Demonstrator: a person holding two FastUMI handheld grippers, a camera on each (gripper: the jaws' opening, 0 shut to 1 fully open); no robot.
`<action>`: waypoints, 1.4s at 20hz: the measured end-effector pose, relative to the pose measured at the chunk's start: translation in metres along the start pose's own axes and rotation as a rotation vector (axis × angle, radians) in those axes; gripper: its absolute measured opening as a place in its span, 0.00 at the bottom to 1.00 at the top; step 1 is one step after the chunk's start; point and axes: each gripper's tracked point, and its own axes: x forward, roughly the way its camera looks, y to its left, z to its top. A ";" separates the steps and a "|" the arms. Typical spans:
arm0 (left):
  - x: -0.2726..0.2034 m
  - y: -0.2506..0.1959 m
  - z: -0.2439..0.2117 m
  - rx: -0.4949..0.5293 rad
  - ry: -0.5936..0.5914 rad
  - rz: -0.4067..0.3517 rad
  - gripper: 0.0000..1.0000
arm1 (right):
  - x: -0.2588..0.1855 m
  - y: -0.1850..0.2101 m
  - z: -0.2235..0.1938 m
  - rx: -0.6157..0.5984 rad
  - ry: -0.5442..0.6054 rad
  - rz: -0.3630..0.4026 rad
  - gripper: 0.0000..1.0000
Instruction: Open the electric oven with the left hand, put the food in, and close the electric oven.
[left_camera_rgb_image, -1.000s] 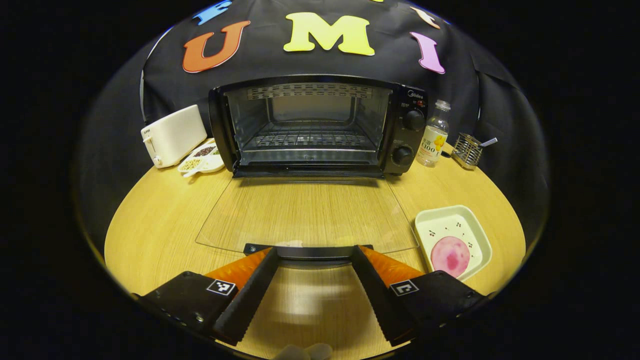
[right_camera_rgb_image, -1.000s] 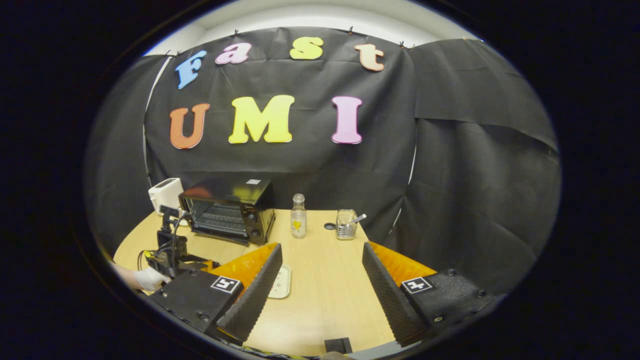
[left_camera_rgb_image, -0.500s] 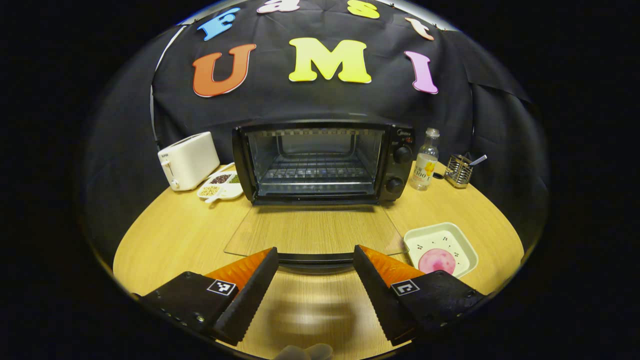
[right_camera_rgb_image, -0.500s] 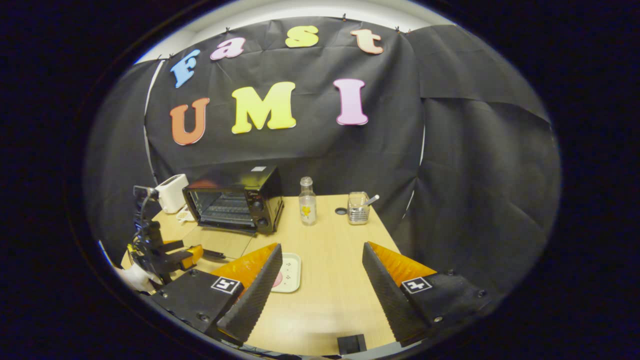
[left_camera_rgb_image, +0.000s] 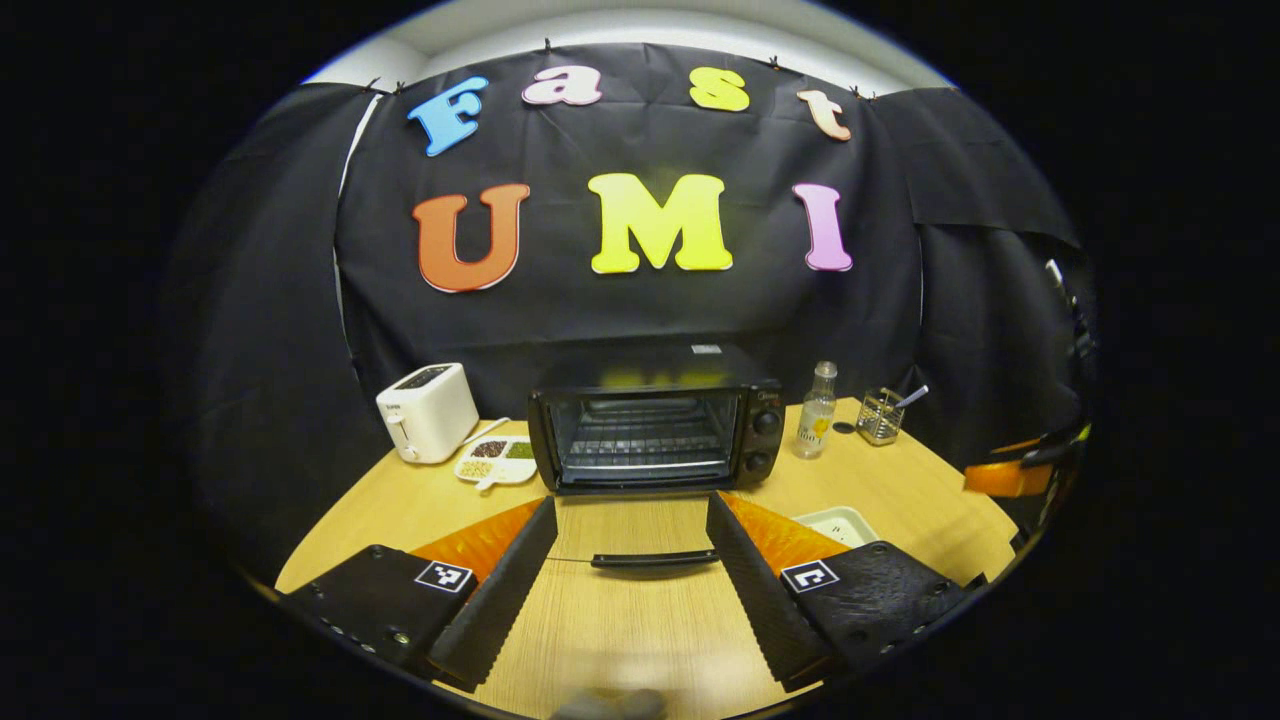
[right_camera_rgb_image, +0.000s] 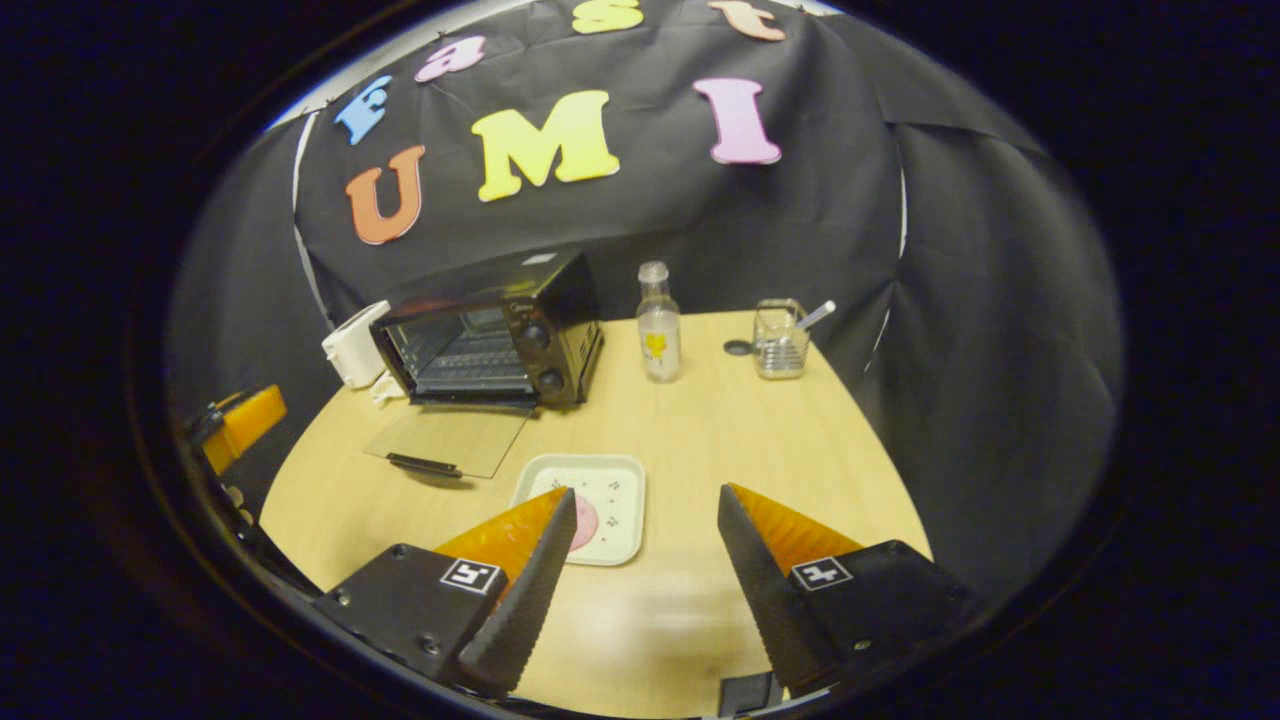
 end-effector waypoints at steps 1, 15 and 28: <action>-0.008 0.002 0.013 -0.001 -0.021 0.008 0.96 | 0.011 0.003 -0.007 0.024 0.031 0.021 0.90; -0.054 0.000 0.071 -0.029 -0.036 0.196 0.96 | 0.145 -0.003 -0.054 0.177 0.398 0.163 0.48; -0.073 -0.028 0.055 -0.114 0.015 0.342 0.96 | 0.162 -0.006 -0.061 0.392 0.698 0.280 0.07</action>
